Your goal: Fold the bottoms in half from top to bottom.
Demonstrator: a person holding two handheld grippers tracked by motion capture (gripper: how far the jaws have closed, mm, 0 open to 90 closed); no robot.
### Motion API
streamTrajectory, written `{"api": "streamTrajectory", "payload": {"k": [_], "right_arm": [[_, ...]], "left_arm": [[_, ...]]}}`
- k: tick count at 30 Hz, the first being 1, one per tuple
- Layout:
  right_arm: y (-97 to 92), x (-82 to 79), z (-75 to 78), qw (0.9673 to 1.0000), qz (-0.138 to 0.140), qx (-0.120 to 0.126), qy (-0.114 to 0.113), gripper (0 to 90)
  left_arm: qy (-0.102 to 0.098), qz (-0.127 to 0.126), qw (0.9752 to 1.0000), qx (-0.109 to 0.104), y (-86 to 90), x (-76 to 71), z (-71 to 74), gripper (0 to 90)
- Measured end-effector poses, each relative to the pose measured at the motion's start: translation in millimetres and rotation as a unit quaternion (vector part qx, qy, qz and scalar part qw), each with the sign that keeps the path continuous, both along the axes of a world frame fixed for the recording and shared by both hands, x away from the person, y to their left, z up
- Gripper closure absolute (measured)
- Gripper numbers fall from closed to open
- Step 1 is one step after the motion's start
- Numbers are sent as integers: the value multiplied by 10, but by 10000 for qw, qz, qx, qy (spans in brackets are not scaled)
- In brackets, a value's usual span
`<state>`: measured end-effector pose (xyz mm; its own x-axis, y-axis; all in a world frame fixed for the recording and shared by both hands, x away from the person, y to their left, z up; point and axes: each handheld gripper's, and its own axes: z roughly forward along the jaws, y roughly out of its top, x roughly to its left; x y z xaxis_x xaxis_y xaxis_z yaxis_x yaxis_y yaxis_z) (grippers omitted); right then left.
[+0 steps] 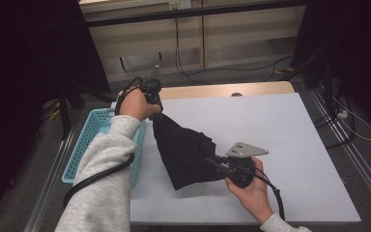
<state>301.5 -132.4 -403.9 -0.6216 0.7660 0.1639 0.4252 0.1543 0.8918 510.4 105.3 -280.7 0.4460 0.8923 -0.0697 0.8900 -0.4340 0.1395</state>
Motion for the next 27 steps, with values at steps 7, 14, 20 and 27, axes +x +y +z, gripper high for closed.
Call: {"api": "streamTrajectory", "payload": {"k": [7, 14, 20, 27], "right_arm": [[51, 21, 30, 10000, 31, 36, -57, 792], [82, 37, 40, 9999, 38, 91, -109, 792], [139, 39, 50, 9998, 83, 113, -142, 791], [185, 42, 80, 9996, 84, 123, -224, 792]], "left_arm": [[-15, 34, 10000, 22, 35, 17, 82, 821], [-60, 28, 10000, 30, 57, 28, 179, 821], [-107, 60, 9999, 37, 84, 34, 249, 821], [-155, 49, 9998, 64, 114, 36, 330, 822]]}}
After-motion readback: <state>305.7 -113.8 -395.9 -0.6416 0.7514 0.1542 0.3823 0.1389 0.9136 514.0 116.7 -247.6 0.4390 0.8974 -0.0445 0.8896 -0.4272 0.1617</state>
